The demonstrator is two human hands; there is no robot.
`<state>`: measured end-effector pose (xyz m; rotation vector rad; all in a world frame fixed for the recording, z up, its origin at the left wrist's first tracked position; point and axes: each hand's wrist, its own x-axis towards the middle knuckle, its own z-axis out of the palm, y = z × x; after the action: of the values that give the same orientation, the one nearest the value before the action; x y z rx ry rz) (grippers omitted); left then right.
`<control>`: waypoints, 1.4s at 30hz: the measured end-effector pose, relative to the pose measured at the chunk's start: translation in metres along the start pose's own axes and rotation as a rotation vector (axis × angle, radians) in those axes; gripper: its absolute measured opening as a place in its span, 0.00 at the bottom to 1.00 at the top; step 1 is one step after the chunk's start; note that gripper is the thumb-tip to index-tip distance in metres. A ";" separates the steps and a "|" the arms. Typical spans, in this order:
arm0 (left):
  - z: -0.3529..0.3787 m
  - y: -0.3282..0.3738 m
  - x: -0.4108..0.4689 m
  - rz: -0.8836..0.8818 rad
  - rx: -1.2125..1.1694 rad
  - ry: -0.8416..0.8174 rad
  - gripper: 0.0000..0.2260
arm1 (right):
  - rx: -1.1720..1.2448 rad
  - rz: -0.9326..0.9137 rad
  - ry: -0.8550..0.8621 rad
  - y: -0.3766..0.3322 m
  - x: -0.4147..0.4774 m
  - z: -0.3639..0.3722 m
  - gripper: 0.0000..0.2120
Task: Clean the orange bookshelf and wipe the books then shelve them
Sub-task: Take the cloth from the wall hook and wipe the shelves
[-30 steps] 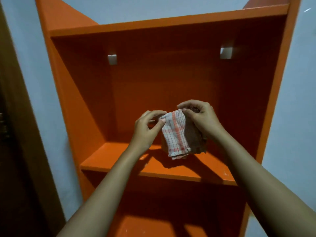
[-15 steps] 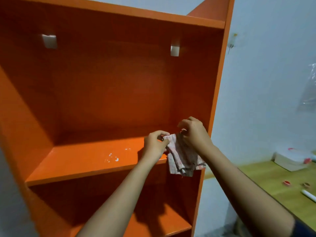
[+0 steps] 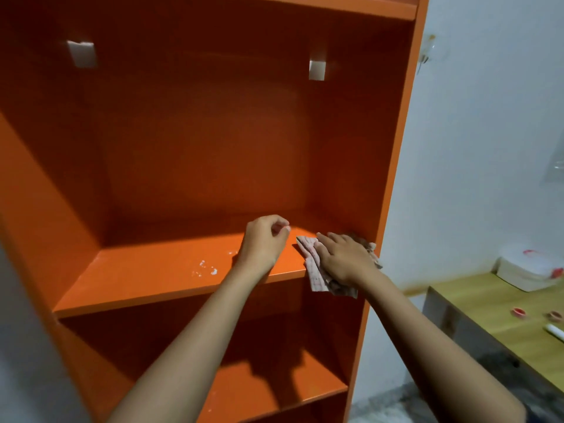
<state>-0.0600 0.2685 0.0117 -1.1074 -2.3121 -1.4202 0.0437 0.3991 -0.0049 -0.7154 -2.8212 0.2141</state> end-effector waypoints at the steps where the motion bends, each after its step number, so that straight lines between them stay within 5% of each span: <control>1: -0.010 -0.007 -0.001 0.011 0.043 0.042 0.07 | -0.007 -0.006 -0.027 0.000 0.002 -0.003 0.24; 8: -0.074 -0.064 -0.039 -0.141 0.436 0.247 0.14 | -0.010 -0.054 -0.227 -0.007 0.027 -0.012 0.32; 15: -0.110 -0.088 -0.074 -0.341 0.683 0.282 0.21 | 0.049 -0.242 -0.276 -0.021 0.055 -0.007 0.32; 19: -0.109 -0.087 -0.079 -0.398 0.702 0.283 0.22 | -0.031 -0.138 -0.134 -0.030 0.058 -0.008 0.35; 23: -0.108 -0.088 -0.078 -0.430 0.709 0.339 0.22 | 0.002 -0.029 -0.247 -0.037 0.058 -0.004 0.38; 37: -0.102 -0.091 -0.088 -0.440 0.663 0.594 0.21 | 0.024 -0.510 -0.373 -0.092 0.110 0.013 0.31; 42: -0.114 -0.097 -0.099 -0.322 0.743 0.806 0.21 | 0.085 -0.671 -0.408 -0.126 0.145 0.037 0.35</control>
<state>-0.0809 0.1001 -0.0473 0.0602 -2.0963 -0.7152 -0.1470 0.3568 0.0095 0.3518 -3.2075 0.3872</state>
